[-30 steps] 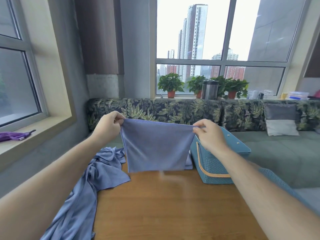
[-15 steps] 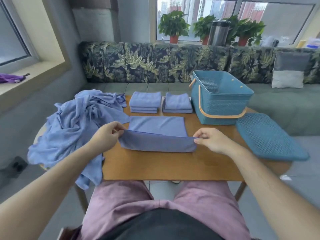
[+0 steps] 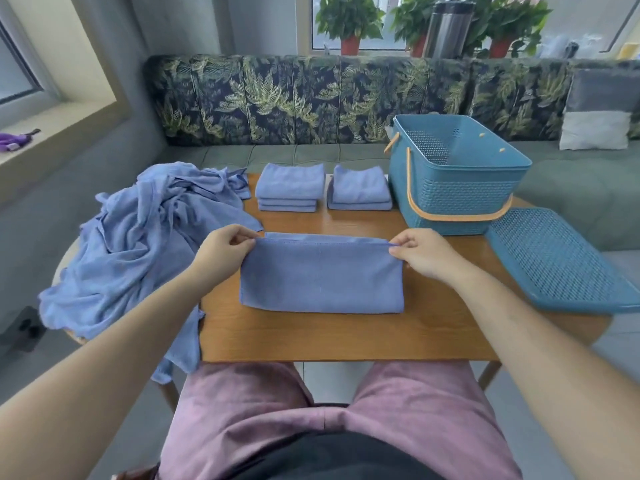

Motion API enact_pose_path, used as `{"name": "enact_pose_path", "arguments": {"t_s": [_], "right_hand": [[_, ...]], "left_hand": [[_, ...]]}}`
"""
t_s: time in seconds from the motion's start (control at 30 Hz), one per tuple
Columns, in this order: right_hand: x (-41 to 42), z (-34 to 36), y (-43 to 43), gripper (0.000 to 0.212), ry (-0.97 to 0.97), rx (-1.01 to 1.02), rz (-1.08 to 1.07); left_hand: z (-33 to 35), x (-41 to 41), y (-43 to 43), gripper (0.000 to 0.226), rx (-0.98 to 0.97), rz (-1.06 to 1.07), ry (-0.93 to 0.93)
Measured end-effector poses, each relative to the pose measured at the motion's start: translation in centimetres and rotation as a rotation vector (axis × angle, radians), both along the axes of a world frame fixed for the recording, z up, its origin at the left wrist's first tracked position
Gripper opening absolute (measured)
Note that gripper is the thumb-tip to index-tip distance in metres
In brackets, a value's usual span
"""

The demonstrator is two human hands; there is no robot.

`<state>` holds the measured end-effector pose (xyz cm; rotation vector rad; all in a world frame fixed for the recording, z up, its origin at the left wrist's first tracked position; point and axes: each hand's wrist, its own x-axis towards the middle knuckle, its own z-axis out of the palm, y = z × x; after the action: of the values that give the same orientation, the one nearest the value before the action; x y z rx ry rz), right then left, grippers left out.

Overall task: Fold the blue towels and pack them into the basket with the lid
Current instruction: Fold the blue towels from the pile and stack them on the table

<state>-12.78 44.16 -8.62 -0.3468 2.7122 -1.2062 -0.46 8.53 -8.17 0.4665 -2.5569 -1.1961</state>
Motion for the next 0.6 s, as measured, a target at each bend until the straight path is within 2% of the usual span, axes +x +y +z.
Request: {"name": "enact_pose_path", "arguments": {"t_s": [0.23, 0.43, 0.53, 0.6], "right_hand": [[-5.1, -2.3, -3.4, 0.007, 0.073, 0.114, -0.118], [-6.0, -5.3, -4.2, 0.008, 0.127, 0.224, -0.16], [-4.2, -5.4, -5.3, 0.028, 0.287, 0.449, -0.209], [-1.7, -5.0, -7.4, 0.037, 0.446, 0.484, -0.207]], "left_hand": [[-2.6, -8.6, -0.9, 0.021, -0.076, 0.018, -0.054], [-7.0, -11.7, -1.6, 0.024, -0.219, -0.006, -0.105], [-7.7, -11.3, -0.4, 0.028, -0.492, 0.064, 0.022], [-7.0, -10.6, 2.0, 0.032, -0.623, -0.024, 0.17]]}}
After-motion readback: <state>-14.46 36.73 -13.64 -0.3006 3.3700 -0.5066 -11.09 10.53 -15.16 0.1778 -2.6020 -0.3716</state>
